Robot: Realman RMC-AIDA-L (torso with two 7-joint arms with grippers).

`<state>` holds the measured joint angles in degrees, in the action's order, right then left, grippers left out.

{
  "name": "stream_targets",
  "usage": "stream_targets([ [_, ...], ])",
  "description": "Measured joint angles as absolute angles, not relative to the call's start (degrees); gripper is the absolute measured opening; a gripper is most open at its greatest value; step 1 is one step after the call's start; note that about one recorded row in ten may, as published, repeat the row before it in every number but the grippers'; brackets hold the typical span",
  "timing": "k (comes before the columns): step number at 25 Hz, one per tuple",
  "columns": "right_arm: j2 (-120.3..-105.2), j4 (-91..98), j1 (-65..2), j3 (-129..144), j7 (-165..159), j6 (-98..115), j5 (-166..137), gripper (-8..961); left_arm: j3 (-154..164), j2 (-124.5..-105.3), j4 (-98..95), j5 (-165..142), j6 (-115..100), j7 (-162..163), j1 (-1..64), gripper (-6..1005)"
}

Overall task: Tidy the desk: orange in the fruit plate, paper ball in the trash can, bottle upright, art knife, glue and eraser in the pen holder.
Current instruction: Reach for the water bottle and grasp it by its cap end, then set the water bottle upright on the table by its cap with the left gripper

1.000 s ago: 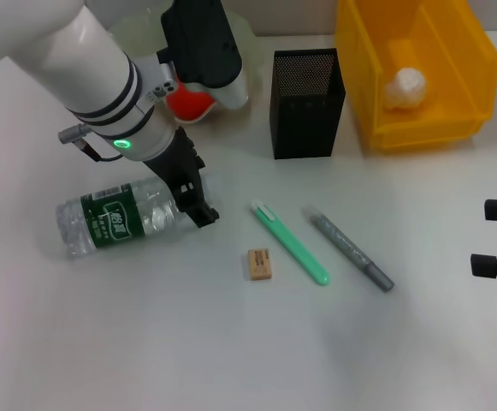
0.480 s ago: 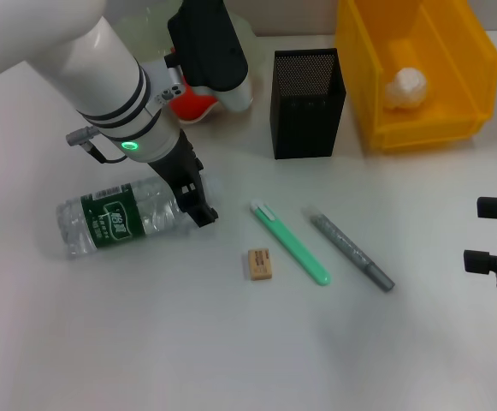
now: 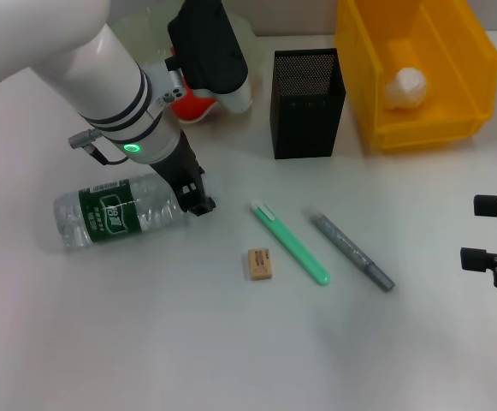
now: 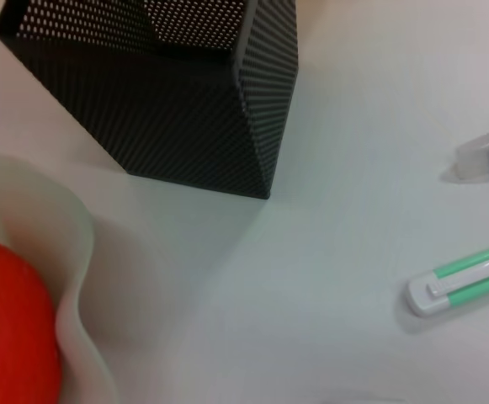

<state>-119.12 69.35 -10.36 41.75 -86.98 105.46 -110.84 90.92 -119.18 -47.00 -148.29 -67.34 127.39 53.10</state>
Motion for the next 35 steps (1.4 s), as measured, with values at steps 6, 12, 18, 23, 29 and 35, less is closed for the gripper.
stream_targets([
  [6,-119.16,69.05,-10.38,41.75,-86.91,105.47,-110.56,759,88.67,-118.87,-52.26,-145.23,-68.36,126.99,49.17,462],
  [12,-119.26,69.36,-11.11,41.75,-87.15,105.50,-110.21,760,81.25,-118.61,-68.04,-139.97,-72.34,124.57,38.17,449],
  [18,-119.30,69.55,-13.49,41.82,-88.08,105.52,-110.21,759,72.08,-118.41,-78.31,-127.75,-74.35,119.65,26.84,447],
  [23,-119.37,69.48,-15.35,41.86,-88.50,105.75,-110.17,760,66.60,-118.42,-79.07,-114.16,-74.11,112.35,19.79,446],
  [29,-119.44,69.24,-16.47,41.97,-88.57,106.15,-109.78,760,65.90,-118.61,-72.15,-97.48,-71.79,99.59,14.41,446],
  [35,-119.41,69.17,-16.51,42.43,-88.31,106.72,-108.68,759,64.04,-118.46,-64.41,-94.09,-70.32,93.12,16.01,445],
])
